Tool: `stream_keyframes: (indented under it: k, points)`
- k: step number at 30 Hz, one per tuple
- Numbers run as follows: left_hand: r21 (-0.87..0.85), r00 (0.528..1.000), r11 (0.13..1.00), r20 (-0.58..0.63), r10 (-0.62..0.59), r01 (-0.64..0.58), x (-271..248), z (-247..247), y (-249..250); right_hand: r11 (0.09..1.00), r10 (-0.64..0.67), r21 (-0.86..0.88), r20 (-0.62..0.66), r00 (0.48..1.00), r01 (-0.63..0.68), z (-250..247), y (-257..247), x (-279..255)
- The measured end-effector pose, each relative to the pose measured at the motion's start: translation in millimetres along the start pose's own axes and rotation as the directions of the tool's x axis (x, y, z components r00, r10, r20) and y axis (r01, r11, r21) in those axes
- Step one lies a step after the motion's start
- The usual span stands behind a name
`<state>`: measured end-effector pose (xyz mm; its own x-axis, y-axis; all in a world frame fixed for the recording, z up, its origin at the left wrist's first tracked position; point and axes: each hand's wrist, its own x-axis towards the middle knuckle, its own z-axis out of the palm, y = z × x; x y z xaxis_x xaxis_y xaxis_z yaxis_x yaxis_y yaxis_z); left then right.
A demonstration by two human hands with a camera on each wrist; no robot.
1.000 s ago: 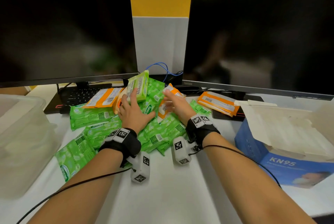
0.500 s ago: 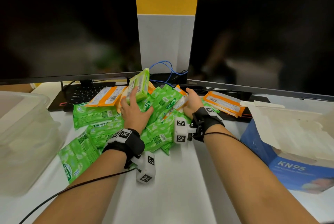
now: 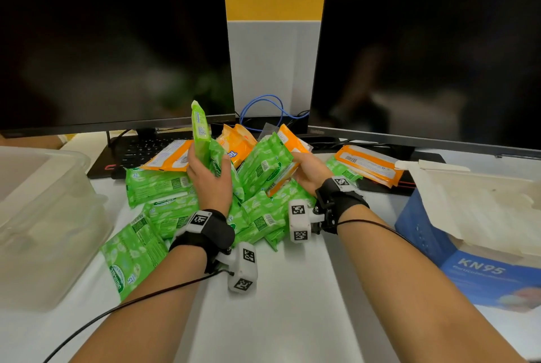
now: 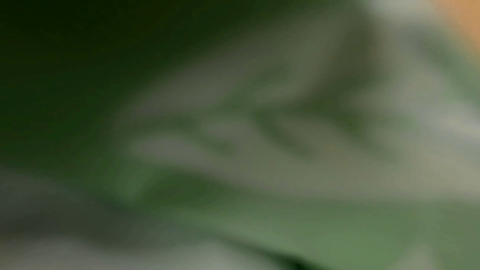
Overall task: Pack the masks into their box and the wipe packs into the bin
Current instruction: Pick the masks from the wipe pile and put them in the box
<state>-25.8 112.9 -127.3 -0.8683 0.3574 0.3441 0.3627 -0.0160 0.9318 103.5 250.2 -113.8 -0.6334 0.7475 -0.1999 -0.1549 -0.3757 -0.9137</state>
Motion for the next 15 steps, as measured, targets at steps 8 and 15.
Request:
stream_keyframes:
  k: [8,15]
  points:
    - [0.107,0.989,0.99,0.125,0.08,-0.094,1,-1,-2,0.919,-0.388,-0.043,0.07,0.919,0.392,16,-54,-43]
    - [0.312,0.936,0.931,0.344,0.074,-0.188,-3,3,8,0.798,-0.603,-0.155,-0.241,0.761,0.583,-18,-68,-86]
